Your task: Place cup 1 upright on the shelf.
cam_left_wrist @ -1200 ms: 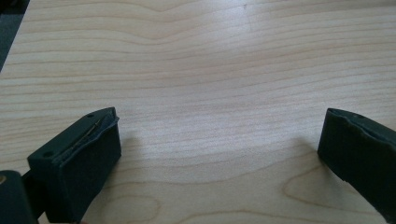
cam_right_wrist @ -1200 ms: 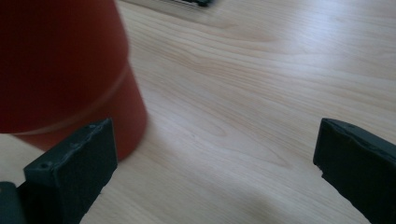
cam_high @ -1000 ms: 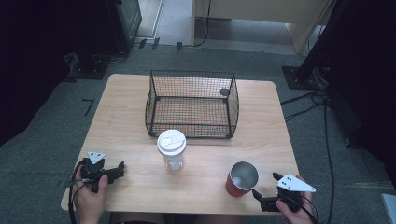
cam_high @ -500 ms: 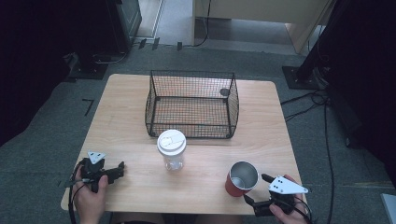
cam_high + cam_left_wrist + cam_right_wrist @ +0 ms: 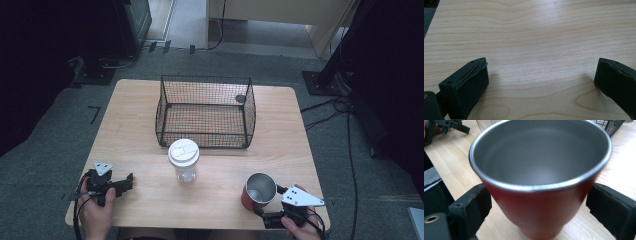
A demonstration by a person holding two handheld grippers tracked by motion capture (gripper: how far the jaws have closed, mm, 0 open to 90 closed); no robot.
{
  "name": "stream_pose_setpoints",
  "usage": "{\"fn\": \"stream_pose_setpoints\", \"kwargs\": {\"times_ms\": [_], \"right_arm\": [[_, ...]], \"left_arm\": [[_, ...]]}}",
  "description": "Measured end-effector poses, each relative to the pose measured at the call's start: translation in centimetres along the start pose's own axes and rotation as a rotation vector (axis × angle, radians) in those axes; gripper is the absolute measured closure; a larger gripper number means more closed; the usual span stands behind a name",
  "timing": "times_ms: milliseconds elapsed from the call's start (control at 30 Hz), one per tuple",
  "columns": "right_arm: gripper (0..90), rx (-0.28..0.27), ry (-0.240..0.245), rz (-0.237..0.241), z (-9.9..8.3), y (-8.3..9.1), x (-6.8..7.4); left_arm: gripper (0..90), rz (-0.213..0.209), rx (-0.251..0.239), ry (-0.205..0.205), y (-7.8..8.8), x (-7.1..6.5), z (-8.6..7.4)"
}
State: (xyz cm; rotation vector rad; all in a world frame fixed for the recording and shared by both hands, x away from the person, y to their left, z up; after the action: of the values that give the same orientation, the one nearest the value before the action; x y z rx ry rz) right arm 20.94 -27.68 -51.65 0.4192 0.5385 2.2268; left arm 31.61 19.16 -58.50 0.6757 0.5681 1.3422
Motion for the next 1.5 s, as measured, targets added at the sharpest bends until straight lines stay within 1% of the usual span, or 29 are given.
{"fn": "stream_pose_setpoints", "kwargs": {"times_ms": [133,167,333,400,533,633,667,700,767,867,900,933,967,1000,1033,1100,1133,1267,1333,1500], "right_arm": [[6.8,-0.014,-0.011,-0.005,0.4,-0.3,0.2],[6.4,-0.022,-0.020,-0.012,0.7,-0.5,0.2],[5.7,-0.030,-0.031,-0.033,1.0,-1.0,0.3],[4.3,-0.039,-0.044,-0.041,1.3,-1.2,0.4],[2.7,-0.054,-0.058,-0.070,1.9,-1.7,0.5],[2.2,-0.058,-0.060,-0.090,2.2,-2.0,0.5],[2.2,-0.058,-0.060,-0.090,2.2,-2.0,0.5],[1.1,-0.066,-0.066,-0.104,2.4,-2.1,0.5],[1.0,-0.070,-0.076,-0.110,2.5,-2.2,0.5],[1.0,-0.070,-0.072,-0.116,2.6,-2.3,0.6],[1.0,-0.063,-0.072,-0.122,2.5,-2.4,0.5],[1.3,-0.049,-0.062,-0.138,2.4,-2.6,0.5],[2.8,-0.046,-0.059,-0.150,2.4,-2.6,0.5],[2.8,-0.046,-0.059,-0.150,2.4,-2.6,0.5],[5.9,-0.048,-0.054,-0.159,2.4,-2.6,0.5],[6.3,-0.042,-0.043,-0.166,2.4,-2.6,0.5],[6.3,-0.042,-0.043,-0.166,2.4,-2.6,0.5],[6.8,-0.034,-0.040,-0.194,2.5,-2.6,0.4],[6.9,-0.039,-0.050,-0.208,2.6,-2.6,0.2],[7.0,-0.042,-0.053,-0.224,2.9,-2.3,0.0]], "left_arm": [[0.0,0.000,0.000,0.000,0.0,0.0,0.0],[0.0,0.000,0.000,0.000,0.0,0.0,0.0],[0.0,0.000,0.000,0.000,0.0,0.0,0.0],[0.0,0.000,0.000,0.000,0.0,0.0,0.0],[0.0,0.000,0.000,0.000,0.0,0.0,0.0],[0.0,0.000,0.000,0.000,0.0,0.0,0.0],[0.0,0.000,0.000,0.000,0.0,0.0,0.0],[0.0,0.000,0.000,0.000,0.0,0.0,0.0],[0.0,0.000,0.000,0.000,0.0,0.0,0.0],[0.0,0.000,0.000,0.000,0.0,0.0,0.0],[0.0,0.000,0.000,0.000,0.0,0.0,0.0],[0.0,0.000,0.000,0.000,0.0,0.0,0.0],[0.0,0.000,0.000,0.000,0.0,0.0,0.0],[0.0,0.000,0.000,0.000,0.0,0.0,0.0],[0.0,0.000,0.000,0.000,0.0,0.0,0.0],[0.0,0.000,0.000,0.000,0.0,0.0,0.0],[0.0,0.000,0.001,-0.001,0.0,0.0,0.0],[0.0,0.000,0.000,-0.001,0.0,0.0,0.0],[0.0,0.000,0.000,-0.001,0.0,0.0,0.0],[0.0,0.000,0.000,0.000,0.0,0.0,0.0]]}}
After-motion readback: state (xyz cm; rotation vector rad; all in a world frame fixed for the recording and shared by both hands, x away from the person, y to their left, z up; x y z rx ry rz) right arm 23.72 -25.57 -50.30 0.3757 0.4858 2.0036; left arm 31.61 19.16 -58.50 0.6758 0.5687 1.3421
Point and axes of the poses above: each handheld gripper's, and its own axes: y roughly backward along the jaws, z roughly out of its top, x roughly to its left, the point moved 9 cm from there along -y, roughly forward along the jaws
